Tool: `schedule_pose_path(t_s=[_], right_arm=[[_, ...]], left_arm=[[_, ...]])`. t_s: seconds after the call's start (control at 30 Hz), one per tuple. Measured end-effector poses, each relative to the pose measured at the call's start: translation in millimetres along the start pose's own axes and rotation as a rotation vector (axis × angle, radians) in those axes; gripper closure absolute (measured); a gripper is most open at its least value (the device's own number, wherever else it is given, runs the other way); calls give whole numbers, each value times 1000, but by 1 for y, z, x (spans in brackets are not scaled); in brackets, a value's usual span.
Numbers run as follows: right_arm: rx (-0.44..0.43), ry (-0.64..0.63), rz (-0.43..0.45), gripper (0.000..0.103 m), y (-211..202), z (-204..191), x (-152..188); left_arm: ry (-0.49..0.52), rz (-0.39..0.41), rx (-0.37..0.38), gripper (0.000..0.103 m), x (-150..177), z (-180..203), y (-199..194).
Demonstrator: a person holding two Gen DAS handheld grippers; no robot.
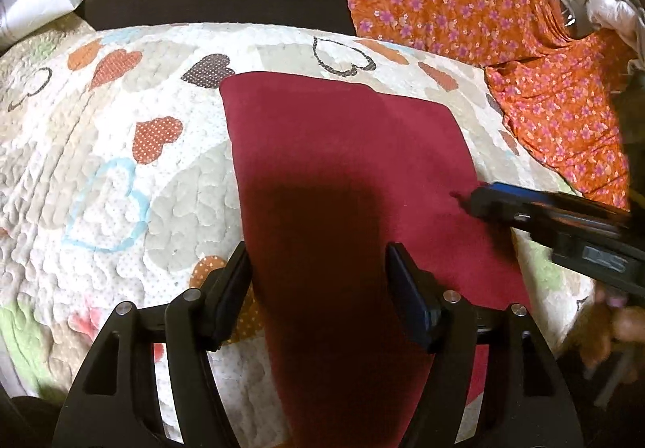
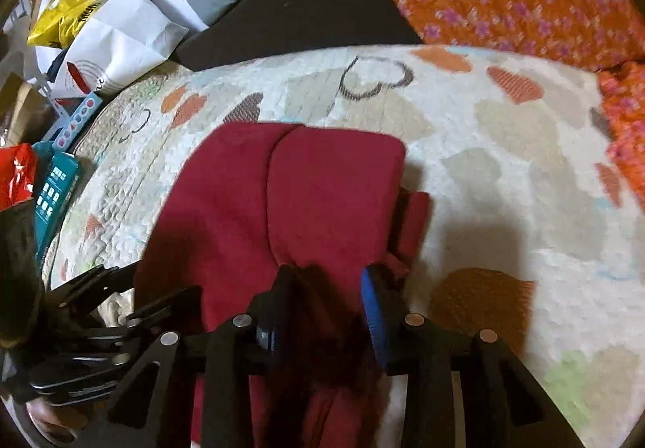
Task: Fold small clothes
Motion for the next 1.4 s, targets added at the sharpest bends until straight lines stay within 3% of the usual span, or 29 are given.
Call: schedule_pose_path(t_s=[0.13,0.2,0.27,0.43,0.6,0.87,1.4], right_arm=[[12,-26,46,69,-23,-14,2],[86,-61,-14,69,-5,-9,15],[107,-47,-68,69,15,-3,28],[36,69,-31,69,-8,1,25],[83,84,102,66,-39,7,15],[83,10,128,65,-33,-14,18],[86,32,131,61,-27,-13,20]], left_arm=[[0,53,-12,35,-9,-2,-15],[32,117,-38,35,-16,-1,-29],[56,155,-69,35,-19,-1,-36],[88,168,-124,35,-20,-4,-35],[107,227,-212,35,-25,-9,-41],[72,175,-303,35,-13,-20,-36],[86,202,-320,35,-11,-12,-38]])
Point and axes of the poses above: each gripper's, at about its wrist camera, not at the fingertips, and y roughly the way its jaws point, z to its right, x to its underside, the point moved 10 cm from there along y, roughly the way its jaws point
